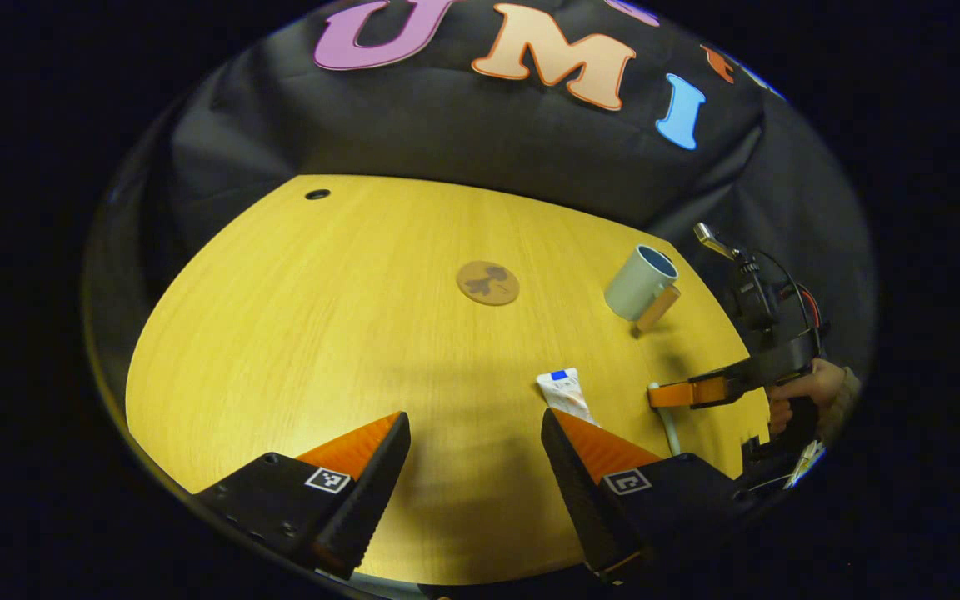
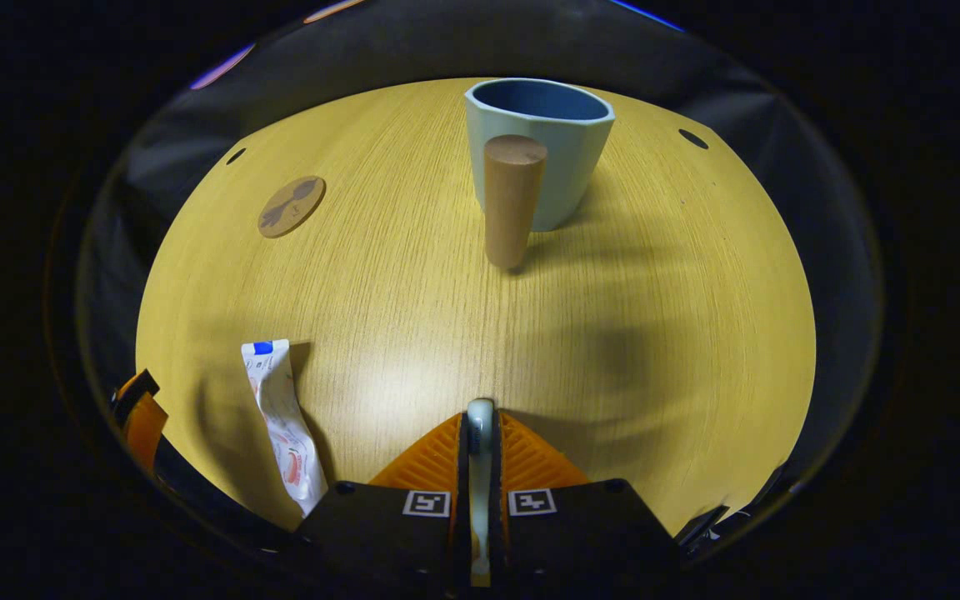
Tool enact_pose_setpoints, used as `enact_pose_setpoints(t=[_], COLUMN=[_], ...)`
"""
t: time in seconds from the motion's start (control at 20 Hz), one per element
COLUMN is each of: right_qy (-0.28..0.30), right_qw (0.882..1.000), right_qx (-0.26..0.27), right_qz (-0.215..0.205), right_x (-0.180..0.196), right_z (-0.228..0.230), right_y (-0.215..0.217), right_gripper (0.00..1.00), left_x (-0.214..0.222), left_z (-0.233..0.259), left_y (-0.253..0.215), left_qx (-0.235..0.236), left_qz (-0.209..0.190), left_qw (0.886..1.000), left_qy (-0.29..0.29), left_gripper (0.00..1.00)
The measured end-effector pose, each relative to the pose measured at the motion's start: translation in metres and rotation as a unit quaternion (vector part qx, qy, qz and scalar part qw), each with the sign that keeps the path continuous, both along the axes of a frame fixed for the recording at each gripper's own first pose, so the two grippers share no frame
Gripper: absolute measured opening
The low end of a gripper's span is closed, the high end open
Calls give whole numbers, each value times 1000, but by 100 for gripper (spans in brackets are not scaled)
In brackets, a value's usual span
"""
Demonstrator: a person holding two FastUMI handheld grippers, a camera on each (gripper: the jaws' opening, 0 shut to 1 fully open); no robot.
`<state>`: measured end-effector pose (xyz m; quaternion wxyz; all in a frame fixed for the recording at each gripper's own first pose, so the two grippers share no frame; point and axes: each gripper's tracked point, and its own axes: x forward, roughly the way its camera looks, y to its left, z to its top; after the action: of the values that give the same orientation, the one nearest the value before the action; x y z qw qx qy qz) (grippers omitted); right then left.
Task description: Put the toothbrush and toothpaste on the desktop into the cup, then pick up the cup and place it on the coaster on the desktop.
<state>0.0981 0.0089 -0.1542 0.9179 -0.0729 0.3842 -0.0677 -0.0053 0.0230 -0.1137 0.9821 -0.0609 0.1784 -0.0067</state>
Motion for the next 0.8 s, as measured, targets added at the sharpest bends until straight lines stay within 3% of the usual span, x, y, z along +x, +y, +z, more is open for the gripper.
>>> enact_pose_setpoints(t=[0.15,0.6,0.8], right_qy=[-4,-9,-9], right_qw=[1000,1000,999], right_qx=[2,8,23], right_qz=[3,28,41], right_x=[0,0,-1], right_z=[0,1,0], right_y=[0,0,0], right_gripper=[11,11,11], left_x=[10,38,52], left_z=[-6,-13,-24], left_y=[-22,-69,-80], left_qx=[7,53,42], left_qz=[-18,-36,-19], left_qw=[999,989,985], left_qy=[37,130,166], left_gripper=[92,73,77])
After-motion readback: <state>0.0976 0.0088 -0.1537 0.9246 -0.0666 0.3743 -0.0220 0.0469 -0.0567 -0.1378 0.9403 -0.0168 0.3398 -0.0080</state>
